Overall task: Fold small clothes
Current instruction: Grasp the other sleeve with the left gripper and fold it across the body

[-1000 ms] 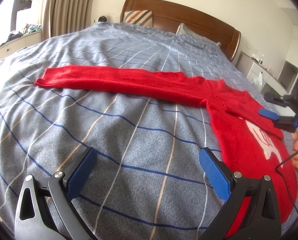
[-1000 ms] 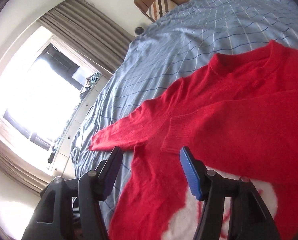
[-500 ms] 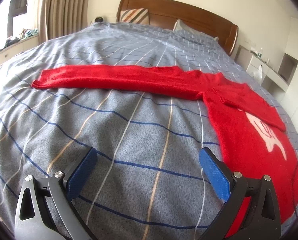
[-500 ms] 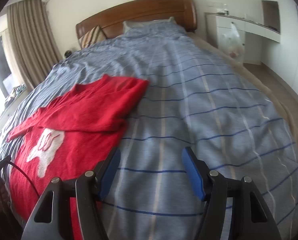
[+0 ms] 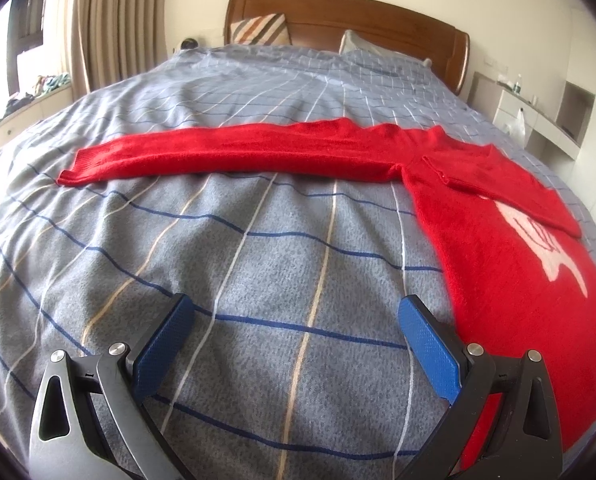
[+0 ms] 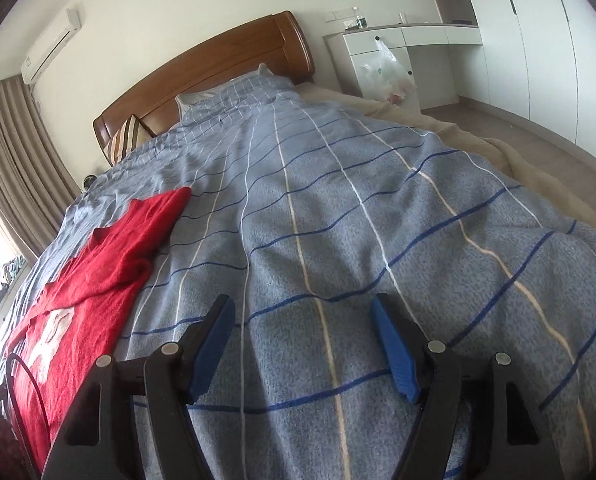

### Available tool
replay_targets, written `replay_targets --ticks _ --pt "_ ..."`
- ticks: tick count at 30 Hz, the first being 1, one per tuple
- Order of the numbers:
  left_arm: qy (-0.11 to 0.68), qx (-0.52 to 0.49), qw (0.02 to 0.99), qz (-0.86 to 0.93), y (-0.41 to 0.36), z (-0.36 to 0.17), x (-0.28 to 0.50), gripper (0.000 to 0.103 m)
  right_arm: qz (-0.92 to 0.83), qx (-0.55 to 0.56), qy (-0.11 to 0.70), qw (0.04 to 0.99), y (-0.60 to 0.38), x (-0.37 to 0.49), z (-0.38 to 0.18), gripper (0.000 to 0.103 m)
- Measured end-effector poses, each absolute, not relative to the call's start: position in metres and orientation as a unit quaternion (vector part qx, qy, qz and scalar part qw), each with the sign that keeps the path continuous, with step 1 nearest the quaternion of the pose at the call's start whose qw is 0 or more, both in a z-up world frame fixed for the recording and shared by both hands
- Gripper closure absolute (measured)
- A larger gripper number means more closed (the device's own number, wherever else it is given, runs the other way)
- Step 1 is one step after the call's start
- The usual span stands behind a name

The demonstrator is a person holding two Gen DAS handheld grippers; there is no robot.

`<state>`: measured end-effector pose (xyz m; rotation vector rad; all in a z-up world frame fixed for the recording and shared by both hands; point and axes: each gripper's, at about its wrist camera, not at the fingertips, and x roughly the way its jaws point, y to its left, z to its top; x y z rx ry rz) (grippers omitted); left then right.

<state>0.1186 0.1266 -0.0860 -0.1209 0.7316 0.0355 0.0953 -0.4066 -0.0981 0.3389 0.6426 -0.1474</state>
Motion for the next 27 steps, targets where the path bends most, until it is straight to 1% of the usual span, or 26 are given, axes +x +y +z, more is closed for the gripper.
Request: replay_targets --ticks 5,9,13,17,20,21,24,26,27 --pt "0.359 -0.056 0.931 0.010 0.123 -0.085 0.117 0.001 -0.066 0.163 0.311 0.934 -0.405 0.093 -0.101 0.027" --pt "0.364 -0.089 0.927 -0.007 0.130 -0.080 0.114 0.001 -0.067 0.162 0.310 0.934 -0.405 0.093 -0.102 0.027" --pt "0.357 -0.154 0.921 -0.011 0.160 -0.065 0.123 0.001 -0.068 0.158 0.311 0.935 -0.404 0.092 -0.102 0.026" --pt "0.363 -0.244 0.899 0.030 0.225 -0.058 0.156 0.001 -0.068 0.158 0.311 0.935 -0.404 0.092 -0.102 0.026" --pt "0.385 -0.316 0.864 0.066 0.274 -0.073 0.185 0.003 -0.069 0.158 0.311 0.935 -0.404 0.092 -0.102 0.026" --pt "0.387 -0.334 0.857 0.071 0.285 -0.079 0.192 0.006 -0.069 0.157 0.311 0.935 -0.404 0.092 -0.101 0.026" --pt "0.372 -0.360 0.851 0.091 0.305 -0.083 0.208 0.008 -0.072 0.155 0.312 0.935 -0.404 0.092 -0.101 0.026" --pt "0.356 -0.368 0.853 0.104 0.313 -0.084 0.216 0.013 -0.073 0.153 0.314 0.934 -0.404 0.092 -0.101 0.026" --pt "0.349 -0.374 0.852 0.110 0.316 -0.086 0.218 0.019 -0.074 0.151 0.315 0.934 -0.404 0.093 -0.101 0.026"
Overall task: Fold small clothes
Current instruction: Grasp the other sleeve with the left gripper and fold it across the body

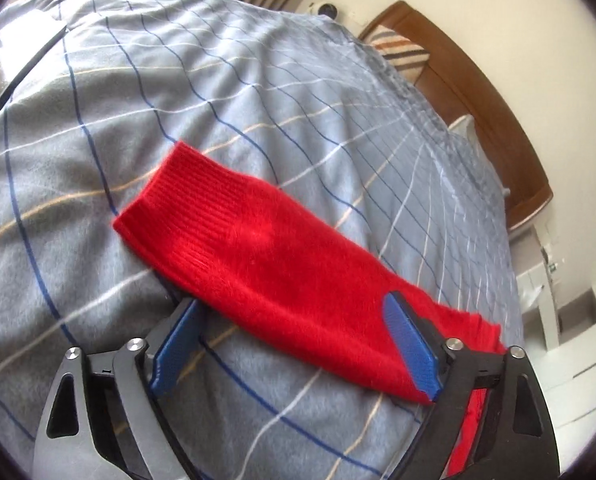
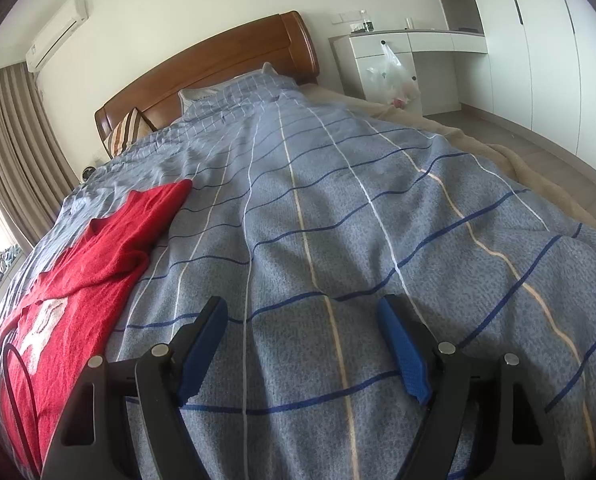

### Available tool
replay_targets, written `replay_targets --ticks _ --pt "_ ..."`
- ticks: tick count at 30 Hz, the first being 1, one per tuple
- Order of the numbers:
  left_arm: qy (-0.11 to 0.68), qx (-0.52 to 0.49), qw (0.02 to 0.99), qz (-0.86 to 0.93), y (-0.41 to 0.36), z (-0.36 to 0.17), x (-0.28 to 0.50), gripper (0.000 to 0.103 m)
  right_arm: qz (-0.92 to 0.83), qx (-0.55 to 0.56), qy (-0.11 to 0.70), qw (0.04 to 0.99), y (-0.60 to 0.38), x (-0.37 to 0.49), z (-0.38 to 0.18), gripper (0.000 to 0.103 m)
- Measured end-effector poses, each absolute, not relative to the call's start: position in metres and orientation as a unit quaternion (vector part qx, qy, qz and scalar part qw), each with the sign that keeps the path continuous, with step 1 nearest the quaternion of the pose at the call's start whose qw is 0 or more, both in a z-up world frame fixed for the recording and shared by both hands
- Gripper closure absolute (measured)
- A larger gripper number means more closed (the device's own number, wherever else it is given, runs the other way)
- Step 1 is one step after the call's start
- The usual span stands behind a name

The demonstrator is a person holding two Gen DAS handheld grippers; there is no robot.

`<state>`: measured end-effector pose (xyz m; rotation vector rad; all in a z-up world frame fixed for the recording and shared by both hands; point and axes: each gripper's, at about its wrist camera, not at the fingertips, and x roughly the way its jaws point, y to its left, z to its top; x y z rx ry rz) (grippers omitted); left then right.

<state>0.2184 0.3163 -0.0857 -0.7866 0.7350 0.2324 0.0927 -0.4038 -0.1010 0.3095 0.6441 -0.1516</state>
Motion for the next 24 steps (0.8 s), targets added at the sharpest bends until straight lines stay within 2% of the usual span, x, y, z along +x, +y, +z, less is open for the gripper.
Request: replay_targets --ticks 2,3,4,5,6,7,10,14,19,24 --pt "0.336 -0.389 0.849 0.121 0.324 -0.090 0.220 0.030 -0.076 0.149 0.317 0.934 -0.404 0.094 -0.101 0.026" --pt "0.330 -0.395 0.848 0.126 0.328 -0.093 0.221 0.041 -0.077 0.148 0.318 0.934 -0.403 0.094 -0.101 0.026" --pt "0.324 -0.398 0.848 0.131 0.332 -0.095 0.220 0.055 -0.077 0.147 0.318 0.933 -0.403 0.094 -0.101 0.026" --pt "0.320 -0.401 0.848 0.135 0.335 -0.096 0.219 0.065 -0.078 0.146 0.318 0.933 -0.403 0.094 -0.101 0.026" --pt "0.319 -0.403 0.847 0.138 0.338 -0.098 0.218 0.087 -0.078 0.145 0.318 0.933 -0.403 0.095 -0.101 0.025" --pt "0.317 -0.405 0.847 0.135 0.339 -0.098 0.217 0.097 -0.079 0.145 0.318 0.934 -0.403 0.095 -0.101 0.025" --pt "0.310 -0.352 0.871 0.142 0.326 -0.075 0.219 0.099 -0.078 0.145 0.318 0.934 -0.403 0.095 -0.101 0.025" --pt "0.282 -0.250 0.921 0.097 0.269 -0.012 0.241 0.099 -0.075 0.148 0.314 0.935 -0.403 0.094 -0.102 0.025" --pt "0.246 -0.129 0.961 -0.015 0.144 0.071 0.271 0.099 -0.073 0.149 0.311 0.936 -0.405 0.093 -0.102 0.025" --pt "0.227 -0.040 0.965 -0.124 0.005 0.099 0.276 0.098 -0.069 0.154 0.306 0.937 -0.406 0.090 -0.102 0.025"
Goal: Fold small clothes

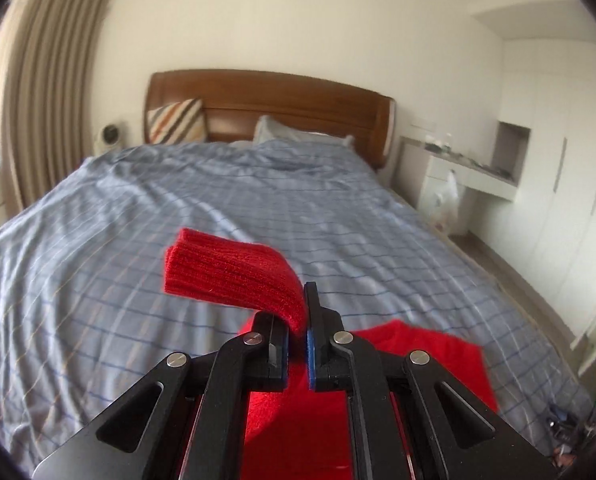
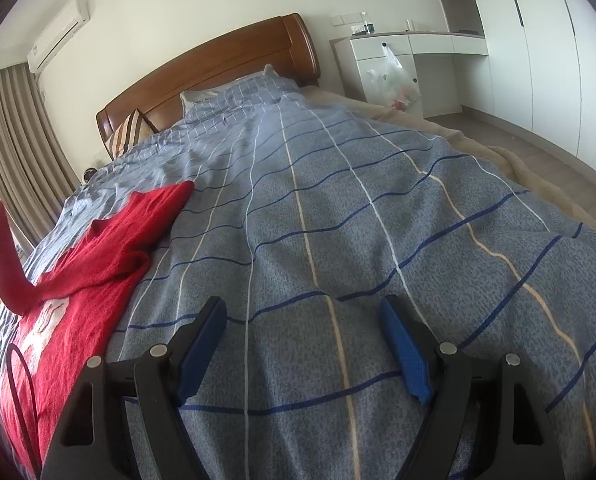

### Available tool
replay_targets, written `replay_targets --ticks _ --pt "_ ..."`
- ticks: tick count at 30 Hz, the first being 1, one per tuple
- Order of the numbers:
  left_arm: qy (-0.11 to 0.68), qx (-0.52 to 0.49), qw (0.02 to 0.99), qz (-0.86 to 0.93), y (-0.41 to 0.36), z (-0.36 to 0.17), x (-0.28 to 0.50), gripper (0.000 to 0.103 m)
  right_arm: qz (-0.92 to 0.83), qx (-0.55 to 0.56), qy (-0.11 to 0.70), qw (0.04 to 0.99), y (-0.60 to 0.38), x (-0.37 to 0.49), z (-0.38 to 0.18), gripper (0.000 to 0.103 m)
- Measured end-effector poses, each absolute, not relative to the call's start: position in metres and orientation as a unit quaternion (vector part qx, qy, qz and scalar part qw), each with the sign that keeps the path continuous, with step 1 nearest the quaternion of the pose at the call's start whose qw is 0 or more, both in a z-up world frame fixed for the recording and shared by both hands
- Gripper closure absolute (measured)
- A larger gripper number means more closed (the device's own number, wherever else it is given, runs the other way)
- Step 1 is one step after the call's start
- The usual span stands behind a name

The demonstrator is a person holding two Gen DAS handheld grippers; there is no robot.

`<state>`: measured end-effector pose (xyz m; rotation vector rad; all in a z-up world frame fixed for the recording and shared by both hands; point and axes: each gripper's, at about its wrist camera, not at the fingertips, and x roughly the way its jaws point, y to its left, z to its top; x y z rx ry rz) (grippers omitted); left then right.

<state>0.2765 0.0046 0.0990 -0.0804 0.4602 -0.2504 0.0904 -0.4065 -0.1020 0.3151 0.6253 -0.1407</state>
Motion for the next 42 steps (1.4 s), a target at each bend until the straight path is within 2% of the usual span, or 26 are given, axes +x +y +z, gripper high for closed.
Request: replay_targets --ticks 5,6,7,8,12,16,22,30,35,42 --pt "0.271 0.031 0.944 -0.184 -0.104 0.049 0.270 0.093 -0.068 0.155 0.305 0.937 -0.407 0.090 -0.102 0.025" --pt "0.294 0.050 0.934 -0.197 -0.120 0.033 0.268 0.077 -0.068 0.155 0.306 0.937 -0.407 0.090 -0.102 0.025" --pt "0.317 0.072 0.923 -0.203 -0.132 0.018 0.264 0.046 -0.068 0.155 0.306 0.937 -0.407 0.090 -0.102 0.025" --pt "0.328 0.095 0.918 -0.202 -0.140 0.007 0.256 0.035 -0.068 0.155 0.306 0.937 -0.407 0.090 -0.102 0.025" --pt "0.301 0.153 0.915 -0.221 -0.131 -0.006 0.201 0.024 -0.067 0.156 0.303 0.938 -0.407 0.089 -0.102 0.025" --pt "0.309 0.137 0.916 -0.215 -0.086 -0.002 0.163 0.013 -0.064 0.159 0.298 0.939 -0.408 0.087 -0.101 0.025" --pt "0.340 0.084 0.928 -0.129 0.010 -0.013 0.138 0.011 -0.067 0.155 0.301 0.939 -0.407 0.088 -0.101 0.025" --pt "0.358 -0.016 0.934 0.004 0.109 -0.054 0.152 0.010 -0.072 0.149 0.307 0.937 -0.406 0.091 -0.102 0.025" --pt "0.365 -0.028 0.930 0.035 0.128 -0.091 0.151 0.010 -0.079 0.141 0.314 0.936 -0.403 0.094 -0.103 0.025" --pt "0.363 -0.028 0.931 0.036 0.126 -0.091 0.148 0.007 -0.084 0.134 0.317 0.935 -0.400 0.097 -0.104 0.025"
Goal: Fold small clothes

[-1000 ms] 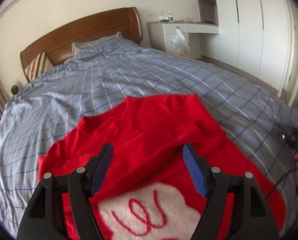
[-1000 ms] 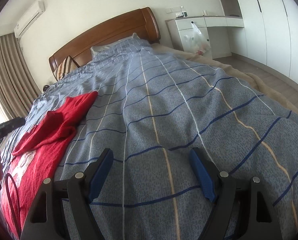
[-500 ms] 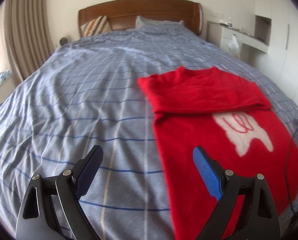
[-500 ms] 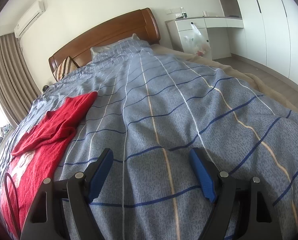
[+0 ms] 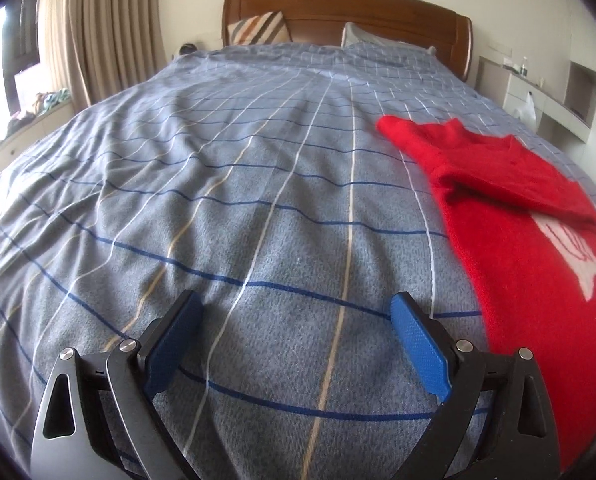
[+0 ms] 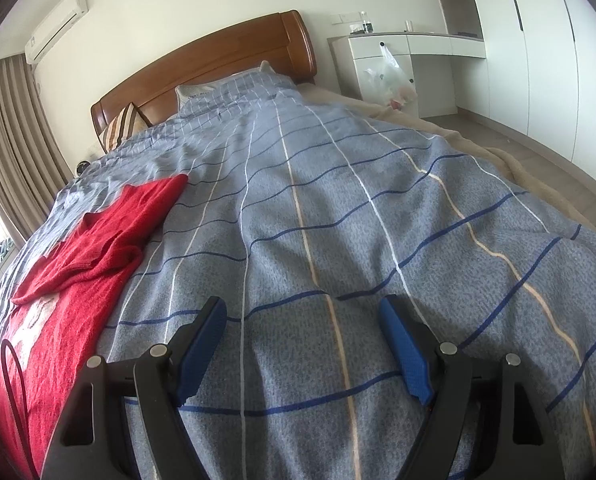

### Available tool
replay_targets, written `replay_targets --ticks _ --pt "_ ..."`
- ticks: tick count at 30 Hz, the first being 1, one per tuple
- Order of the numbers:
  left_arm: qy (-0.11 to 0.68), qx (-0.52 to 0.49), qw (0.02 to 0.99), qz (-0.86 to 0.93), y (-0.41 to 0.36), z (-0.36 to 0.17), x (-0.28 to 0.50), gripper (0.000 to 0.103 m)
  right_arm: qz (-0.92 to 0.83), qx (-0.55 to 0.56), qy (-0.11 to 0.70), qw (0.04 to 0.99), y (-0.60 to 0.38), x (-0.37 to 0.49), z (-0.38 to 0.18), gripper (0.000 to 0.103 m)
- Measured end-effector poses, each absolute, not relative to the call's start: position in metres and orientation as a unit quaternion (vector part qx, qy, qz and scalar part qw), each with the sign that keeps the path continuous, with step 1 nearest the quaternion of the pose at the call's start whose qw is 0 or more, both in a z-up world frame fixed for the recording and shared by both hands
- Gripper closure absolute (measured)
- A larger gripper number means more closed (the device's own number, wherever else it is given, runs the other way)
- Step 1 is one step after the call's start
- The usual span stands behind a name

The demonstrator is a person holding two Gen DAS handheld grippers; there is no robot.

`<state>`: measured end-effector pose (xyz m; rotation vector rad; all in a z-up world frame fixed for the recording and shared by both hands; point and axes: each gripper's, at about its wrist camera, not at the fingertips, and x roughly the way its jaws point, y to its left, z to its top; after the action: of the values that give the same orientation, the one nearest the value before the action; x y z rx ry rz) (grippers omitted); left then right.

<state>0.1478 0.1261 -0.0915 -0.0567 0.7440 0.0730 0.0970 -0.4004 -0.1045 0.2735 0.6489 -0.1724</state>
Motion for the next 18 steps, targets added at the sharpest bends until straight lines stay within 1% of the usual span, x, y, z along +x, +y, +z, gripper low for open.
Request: replay_targets --ticks 5,10,18 --pt "0.367 -0.031 0.929 0.033 0.1281 -0.0926 0.1494 0.005 -0.090 0.127 0.323 0.934 -0.3981 0.1001 -0.1057 0.025" --pt "0.375 -0.025 0.926 0.029 0.1271 -0.0960 0.1543 0.001 -0.098 0.118 0.327 0.933 -0.3954 0.1025 -0.1066 0.025" --pt "0.379 -0.018 0.925 0.030 0.1251 -0.0971 0.1565 0.001 -0.105 0.110 0.331 0.932 -0.3944 0.1029 -0.1076 0.024"
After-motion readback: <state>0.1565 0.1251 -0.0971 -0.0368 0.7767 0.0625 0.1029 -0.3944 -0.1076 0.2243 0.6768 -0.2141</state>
